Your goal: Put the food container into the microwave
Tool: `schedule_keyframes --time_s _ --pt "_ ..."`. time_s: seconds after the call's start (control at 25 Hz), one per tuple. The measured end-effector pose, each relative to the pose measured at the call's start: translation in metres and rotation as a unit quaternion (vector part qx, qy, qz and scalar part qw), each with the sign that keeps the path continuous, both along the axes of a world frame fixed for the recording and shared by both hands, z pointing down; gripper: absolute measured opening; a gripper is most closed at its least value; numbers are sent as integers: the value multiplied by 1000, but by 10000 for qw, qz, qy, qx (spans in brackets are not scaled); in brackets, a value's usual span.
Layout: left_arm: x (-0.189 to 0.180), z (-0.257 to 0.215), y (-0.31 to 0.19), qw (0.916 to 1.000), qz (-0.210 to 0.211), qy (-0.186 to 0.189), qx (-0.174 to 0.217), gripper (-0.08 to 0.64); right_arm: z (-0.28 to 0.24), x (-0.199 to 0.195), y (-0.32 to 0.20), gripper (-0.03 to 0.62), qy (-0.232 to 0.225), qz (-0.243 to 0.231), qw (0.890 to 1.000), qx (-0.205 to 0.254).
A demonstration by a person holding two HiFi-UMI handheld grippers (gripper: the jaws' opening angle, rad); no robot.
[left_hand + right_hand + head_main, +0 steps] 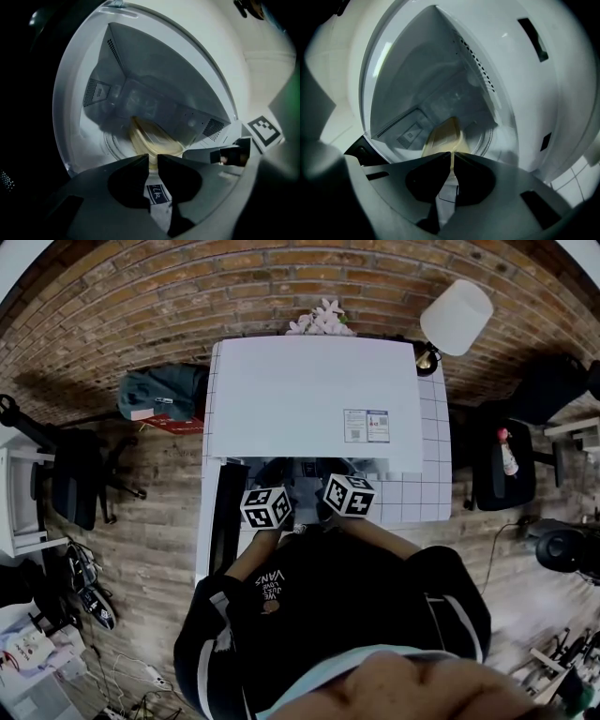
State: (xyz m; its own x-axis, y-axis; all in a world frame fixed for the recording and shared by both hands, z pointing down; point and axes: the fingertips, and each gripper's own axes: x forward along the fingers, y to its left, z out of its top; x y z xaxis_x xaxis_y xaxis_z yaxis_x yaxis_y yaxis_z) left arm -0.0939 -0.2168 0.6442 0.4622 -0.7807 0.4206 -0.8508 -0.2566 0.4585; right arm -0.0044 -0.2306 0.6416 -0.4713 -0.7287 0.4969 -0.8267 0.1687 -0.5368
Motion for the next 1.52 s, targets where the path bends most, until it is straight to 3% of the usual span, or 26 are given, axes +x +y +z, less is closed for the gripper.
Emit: schedule_keyframes --time_s 0.76,1.04,1.36,1.52 --pt "-6 -3 -18 10000 -59 63 30 67 -1 -1 -12 23 -60 122 9999 1" --pt "-8 -5 -13 9999 -100 91 48 118 -7 0 -9 23 -118 143 9998 96" --pt "-5 -9 -2 9998 -119 79 105 124 -14 1 -1 25 -239 124 9994 232" --pt "-3 -14 5 9997 -176 94 152 124 -19 2 5 58 -309 65 9990 301"
